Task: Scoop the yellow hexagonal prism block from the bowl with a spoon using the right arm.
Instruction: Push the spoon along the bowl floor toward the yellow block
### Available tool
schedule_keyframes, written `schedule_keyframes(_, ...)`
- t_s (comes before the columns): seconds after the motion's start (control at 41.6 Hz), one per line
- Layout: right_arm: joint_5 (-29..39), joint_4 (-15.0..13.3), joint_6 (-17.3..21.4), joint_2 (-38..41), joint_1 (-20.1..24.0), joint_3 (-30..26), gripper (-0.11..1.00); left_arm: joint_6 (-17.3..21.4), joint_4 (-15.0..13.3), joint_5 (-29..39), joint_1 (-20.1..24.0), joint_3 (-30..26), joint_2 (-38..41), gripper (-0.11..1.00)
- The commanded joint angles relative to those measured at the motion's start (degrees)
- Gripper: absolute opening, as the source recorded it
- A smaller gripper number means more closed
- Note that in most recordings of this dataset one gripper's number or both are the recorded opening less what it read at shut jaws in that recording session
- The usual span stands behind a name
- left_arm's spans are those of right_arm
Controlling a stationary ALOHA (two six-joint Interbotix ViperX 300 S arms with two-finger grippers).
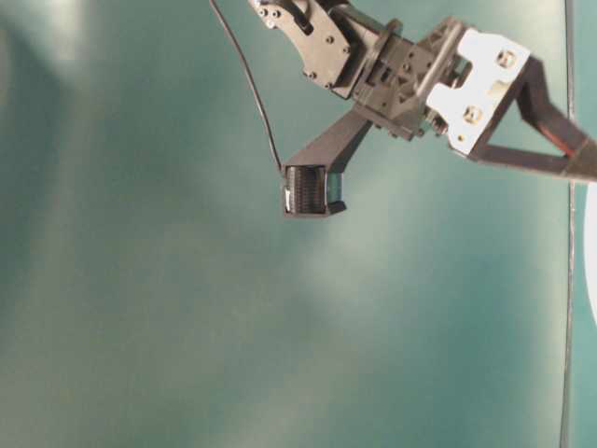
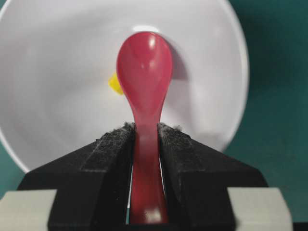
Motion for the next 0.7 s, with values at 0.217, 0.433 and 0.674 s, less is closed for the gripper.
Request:
schedule_keyframes(0.217, 2.2, 0.4, 0.2, -5.3, -0.2, -3.3, 0.23, 0.0, 0.1, -0.2, 0.1, -1.6, 0.3, 0.00)
schedule_keyframes(0.433, 12.4, 1.0, 5.4, -8.0, -0.1, -5.1, 0.23, 0.0, 0.1, -0.2, 0.1, -1.7, 0.3, 0.00)
schedule_keyframes(0.674, 22.9, -3.3, 16.6, -5.7, -0.2, -9.4, 0.23, 0.0, 0.1, -0.2, 0.1, -1.6, 0.3, 0.00)
